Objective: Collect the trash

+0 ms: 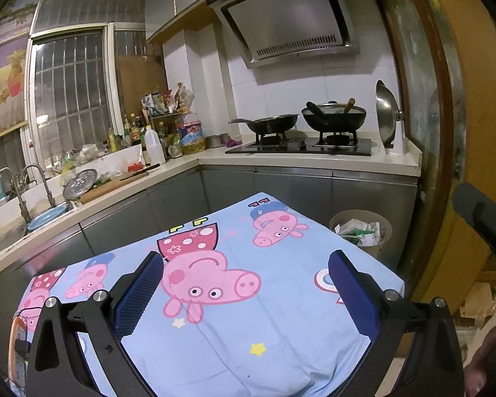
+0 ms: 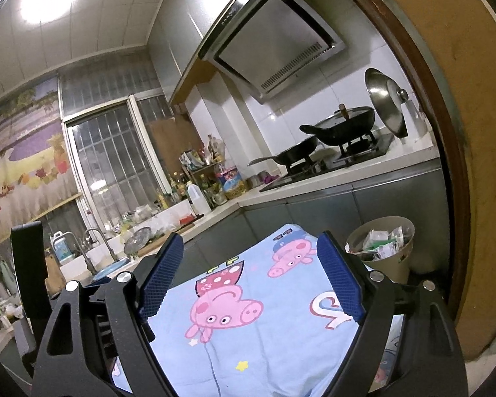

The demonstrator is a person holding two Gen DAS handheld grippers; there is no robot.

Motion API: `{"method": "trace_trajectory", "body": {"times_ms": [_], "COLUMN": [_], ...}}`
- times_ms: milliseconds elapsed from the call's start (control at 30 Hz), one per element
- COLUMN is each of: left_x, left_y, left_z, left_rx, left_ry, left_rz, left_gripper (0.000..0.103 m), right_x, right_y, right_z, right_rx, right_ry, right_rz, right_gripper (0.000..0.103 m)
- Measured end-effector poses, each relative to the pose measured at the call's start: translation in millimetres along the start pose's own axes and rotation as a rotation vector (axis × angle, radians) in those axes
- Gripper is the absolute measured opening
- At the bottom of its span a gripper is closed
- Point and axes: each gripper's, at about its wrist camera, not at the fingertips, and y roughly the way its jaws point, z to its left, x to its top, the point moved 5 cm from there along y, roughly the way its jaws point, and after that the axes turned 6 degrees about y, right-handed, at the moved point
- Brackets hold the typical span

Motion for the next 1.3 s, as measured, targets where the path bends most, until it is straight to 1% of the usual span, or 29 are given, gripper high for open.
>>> {"method": "trace_trajectory", "body": {"times_ms": [233, 467, 633, 767, 1000, 1200, 1300], "left_x": [-1.9, -2.9, -3.5, -3.4, -7.0, -14.8, -18.8], "left_y": [10.3, 31.0, 44.7, 55.1, 73.7, 87.5, 90.3], "left_z": [3.2, 4.7, 10.5, 19.9, 37.9, 55.9, 66.5], "left_rx": [0.014, 0.016, 0.016, 0.026, 0.019, 0.008, 0.018], "left_ry": [-0.01, 0.004, 0.012, 0.013, -0.002, -0.031, -0.041], "left_rz": [0.028, 0.063, 0.082, 0.083, 0.092, 0.107, 0.107], "left_gripper": [0.099, 0.099, 0.099, 0.099, 0.099, 0.099, 0.099], "right_x": [0.7, -1.2, -2.1, -0.9, -4.0, -11.1, -14.4], "right_y": [10.6, 30.7, 45.6, 58.5, 83.1, 101.8, 110.1], "right_z": [-3.2, -14.9, -15.1, -8.0, 10.4, 27.6, 36.6], "right_rx": [0.005, -0.016, -0.029, -0.04, -0.065, -0.088, -0.087], "right_ry": [0.011, 0.044, 0.054, 0.045, 0.01, -0.028, -0.048], "right_rz": [0.016, 0.034, 0.044, 0.042, 0.062, 0.093, 0.105], "right_gripper": [0.082, 0.082, 0.082, 0.082, 0.082, 0.082, 0.082]}}
